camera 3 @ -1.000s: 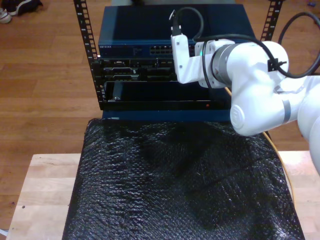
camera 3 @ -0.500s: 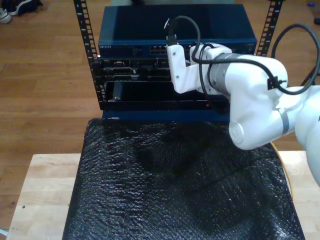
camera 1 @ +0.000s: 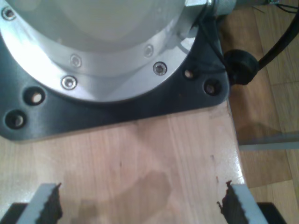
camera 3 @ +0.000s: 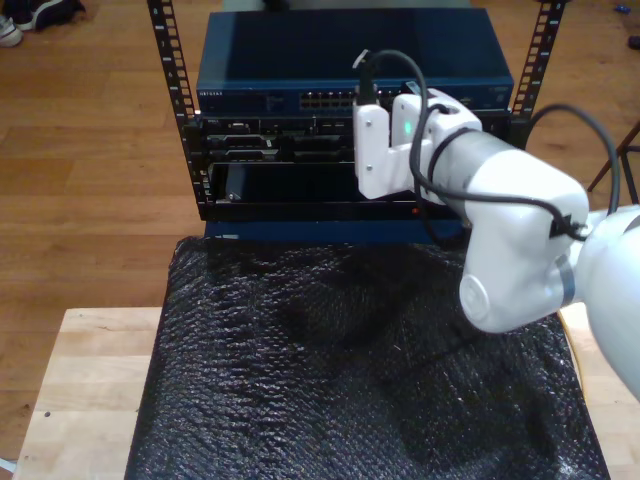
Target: Grab the cable and plug it in
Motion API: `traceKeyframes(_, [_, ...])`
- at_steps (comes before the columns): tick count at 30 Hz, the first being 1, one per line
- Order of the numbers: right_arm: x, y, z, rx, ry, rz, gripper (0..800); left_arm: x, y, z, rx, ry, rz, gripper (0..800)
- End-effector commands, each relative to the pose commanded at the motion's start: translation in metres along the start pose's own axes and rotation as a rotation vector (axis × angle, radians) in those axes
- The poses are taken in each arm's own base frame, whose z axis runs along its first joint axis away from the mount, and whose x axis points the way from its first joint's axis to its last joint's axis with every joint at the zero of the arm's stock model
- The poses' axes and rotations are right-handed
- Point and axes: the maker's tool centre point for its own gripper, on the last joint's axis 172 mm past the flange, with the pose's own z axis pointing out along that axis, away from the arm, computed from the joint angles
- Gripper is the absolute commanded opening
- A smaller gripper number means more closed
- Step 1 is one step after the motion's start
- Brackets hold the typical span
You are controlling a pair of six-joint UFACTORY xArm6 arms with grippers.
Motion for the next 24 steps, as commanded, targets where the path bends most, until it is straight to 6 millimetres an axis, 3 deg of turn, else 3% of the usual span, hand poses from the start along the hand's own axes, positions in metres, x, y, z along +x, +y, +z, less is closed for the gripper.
traceKeyframes(14, [-0.006,0.001,0.004,-0.081,-0.010,0.009,0,0.000,0.000,0.000,0.000,0.000,0.000,800])
traceKeyframes(19, [-0.005,0.014,0.009,-0.133,-0.005,0.011,0,0.000,0.000,0.000,0.001,0.000,-0.001,800])
traceKeyframes(24, [-0.008,0.005,0.011,-0.146,-0.010,0.011,0,0.000,0.000,0.000,0.001,0.000,-0.001,800])
